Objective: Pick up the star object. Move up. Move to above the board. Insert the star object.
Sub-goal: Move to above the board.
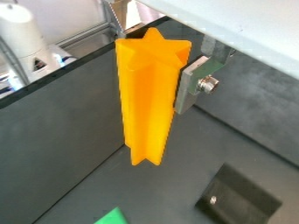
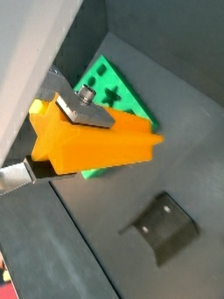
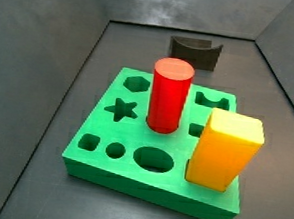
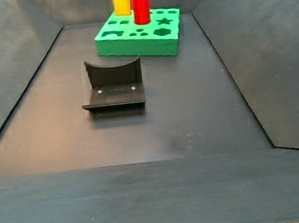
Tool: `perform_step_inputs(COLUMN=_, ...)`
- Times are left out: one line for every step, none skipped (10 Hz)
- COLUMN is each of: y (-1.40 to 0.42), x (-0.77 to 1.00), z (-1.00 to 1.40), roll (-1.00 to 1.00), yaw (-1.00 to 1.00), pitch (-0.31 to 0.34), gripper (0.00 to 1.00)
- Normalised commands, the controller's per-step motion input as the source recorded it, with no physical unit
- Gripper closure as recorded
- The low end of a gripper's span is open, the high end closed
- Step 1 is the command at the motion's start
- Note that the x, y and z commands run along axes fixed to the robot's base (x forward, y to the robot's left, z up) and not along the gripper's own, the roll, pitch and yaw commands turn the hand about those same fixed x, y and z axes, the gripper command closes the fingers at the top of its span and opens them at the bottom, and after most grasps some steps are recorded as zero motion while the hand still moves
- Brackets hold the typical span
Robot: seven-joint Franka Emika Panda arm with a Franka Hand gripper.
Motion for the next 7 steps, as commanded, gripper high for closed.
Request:
perform_step_inputs(y=-1.0, x=0.14, z=0.06, roll=0.0, yaw=0.01, pitch=0.06, gripper=1.0)
perform_step_inputs(y=-1.0, x=0.15, z=0.06, roll=0.0, yaw=0.01, pitch=0.07, gripper=1.0)
perform_step_inputs(y=-1.0, x=0.15, z=0.06, roll=0.0, yaw=0.01, pitch=0.079, gripper=1.0)
perform_step_inputs(y=-1.0, x=0.17, z=0.07, roll=-0.01, yaw=0.01, pitch=0.093, gripper=1.0)
perform_step_inputs(y=-1.0, x=0.19, z=0.08, roll=0.01, yaw=0.01, pitch=0.105, gripper=1.0)
perform_step_inputs(y=-0.96, x=0.21, z=0.08, roll=0.01, yaw=0.01, pitch=0.12, gripper=1.0)
perform_step_inputs(y=-0.66, x=0.17, z=0.07, roll=0.0, yaw=0.01, pitch=0.129, gripper=1.0)
